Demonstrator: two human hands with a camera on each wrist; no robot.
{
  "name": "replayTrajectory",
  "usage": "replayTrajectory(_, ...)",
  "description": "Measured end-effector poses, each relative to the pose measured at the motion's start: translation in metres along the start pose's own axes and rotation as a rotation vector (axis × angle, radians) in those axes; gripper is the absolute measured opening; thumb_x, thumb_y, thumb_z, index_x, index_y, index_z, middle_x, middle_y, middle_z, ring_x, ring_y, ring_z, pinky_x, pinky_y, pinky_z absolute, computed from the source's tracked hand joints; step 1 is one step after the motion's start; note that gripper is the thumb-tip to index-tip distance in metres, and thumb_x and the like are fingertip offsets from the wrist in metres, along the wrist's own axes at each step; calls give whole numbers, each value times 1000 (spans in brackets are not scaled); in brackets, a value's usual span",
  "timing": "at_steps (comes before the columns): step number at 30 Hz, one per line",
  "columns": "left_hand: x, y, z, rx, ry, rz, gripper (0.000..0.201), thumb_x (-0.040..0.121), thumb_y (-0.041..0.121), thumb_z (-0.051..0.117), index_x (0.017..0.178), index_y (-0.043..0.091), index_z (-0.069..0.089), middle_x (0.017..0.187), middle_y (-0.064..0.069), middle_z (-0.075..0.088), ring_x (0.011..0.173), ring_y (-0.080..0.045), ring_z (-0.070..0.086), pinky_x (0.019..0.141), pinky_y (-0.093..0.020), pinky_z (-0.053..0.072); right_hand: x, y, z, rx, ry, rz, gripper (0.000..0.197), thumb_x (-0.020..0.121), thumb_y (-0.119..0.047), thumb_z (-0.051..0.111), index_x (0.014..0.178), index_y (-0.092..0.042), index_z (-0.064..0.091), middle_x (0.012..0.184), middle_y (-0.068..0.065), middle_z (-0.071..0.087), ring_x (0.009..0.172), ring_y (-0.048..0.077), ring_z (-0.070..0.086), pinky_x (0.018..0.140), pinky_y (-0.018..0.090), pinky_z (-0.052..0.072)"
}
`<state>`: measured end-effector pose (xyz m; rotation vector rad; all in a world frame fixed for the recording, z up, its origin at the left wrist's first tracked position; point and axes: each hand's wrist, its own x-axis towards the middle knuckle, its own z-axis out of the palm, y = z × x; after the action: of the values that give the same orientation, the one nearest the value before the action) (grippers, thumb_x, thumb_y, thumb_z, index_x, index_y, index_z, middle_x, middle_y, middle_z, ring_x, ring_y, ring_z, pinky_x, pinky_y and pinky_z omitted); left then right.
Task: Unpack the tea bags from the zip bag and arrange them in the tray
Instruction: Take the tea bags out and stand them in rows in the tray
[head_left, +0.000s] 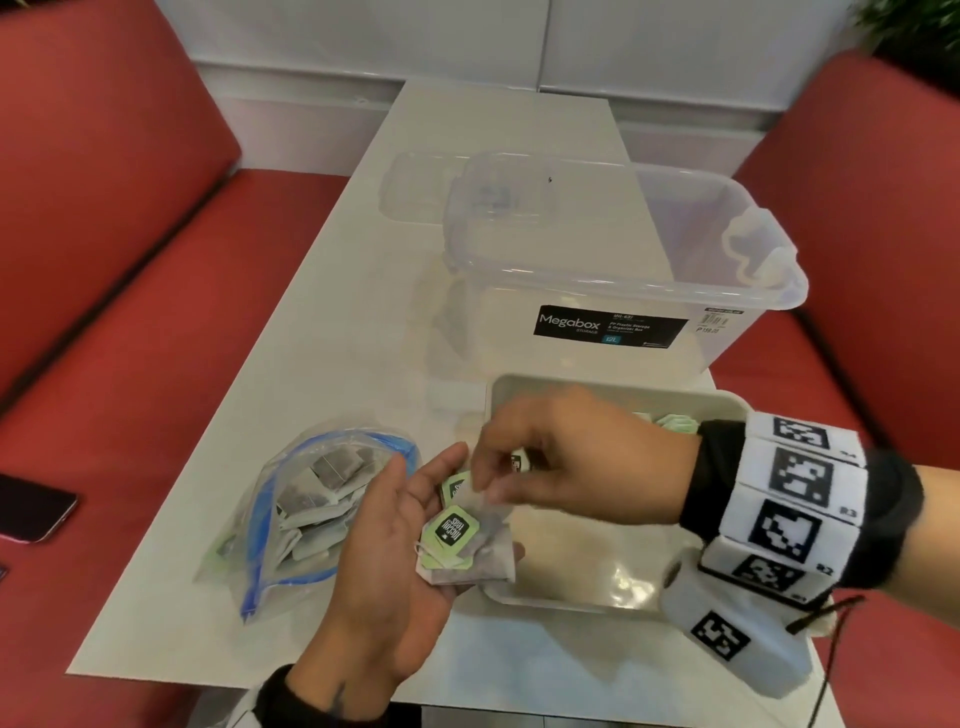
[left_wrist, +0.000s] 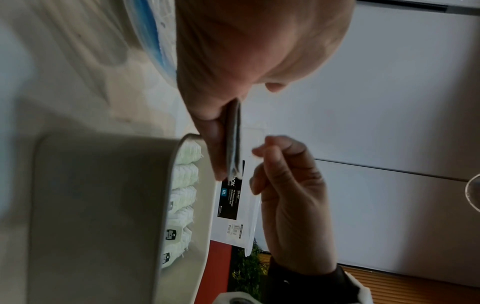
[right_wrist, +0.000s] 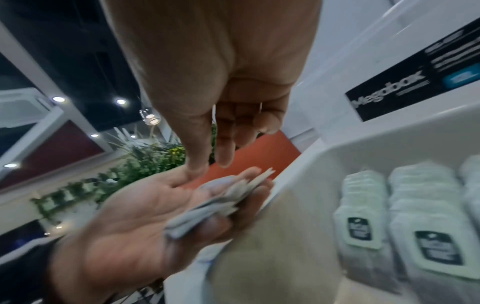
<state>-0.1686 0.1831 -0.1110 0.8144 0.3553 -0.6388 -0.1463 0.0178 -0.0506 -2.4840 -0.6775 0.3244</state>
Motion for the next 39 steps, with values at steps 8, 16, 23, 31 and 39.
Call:
replayTrajectory(8, -10, -1, 7, 4, -204, -16, 70, 83, 61, 31, 125, 10, 55, 110, -20, 66, 72, -28, 66, 59, -40, 55, -6, -16, 15, -163, -169, -67, 40, 80, -33, 69, 119, -29, 62, 124, -20, 53, 96, 3, 49, 77, 23, 41)
replayTrajectory(16, -9, -7, -1, 6, -336, 50, 83, 48, 1, 65, 129, 7, 49, 111, -14, 66, 85, -28, 66, 74, -43, 57, -17, -12, 4, -5, -46, 36, 24, 87, -29, 65, 111, -25, 67, 66, -36, 52, 61, -12, 50, 61, 5, 33)
replayTrajectory(23, -12, -12, 7, 114, -314, 77, 73, 56, -15, 48, 122, 15, 57, 114, -9, 66, 89, -21, 67, 71, -40, 57, -27, -11, -1, 65, 64, 80, 36, 94, -19, 54, 127, -35, 53, 90, -26, 57, 68, 0, 56, 69, 10, 42)
replayTrajectory(31, -10, -13, 14, 20, -240, 106, 75, 55, -16, 43, 122, 16, 56, 117, -5, 66, 95, -25, 68, 66, -41, 58, -29, 0, -7, -5, 157, 55, 32, 81, -13, 58, 101, -34, 73, 77, -18, 68, 67, 5, 62, 70, 23, 51)
replayTrajectory(39, -10, -5, 20, -48, -136, 261, 69, 80, -26, 27, 132, 15, 46, 123, -6, 63, 104, -26, 65, 76, -43, 57, -33, 5, 2, -84, 386, 68, 39, 80, -48, 39, 88, -32, 74, 84, -11, 74, 77, 15, 71, 66, 37, 55)
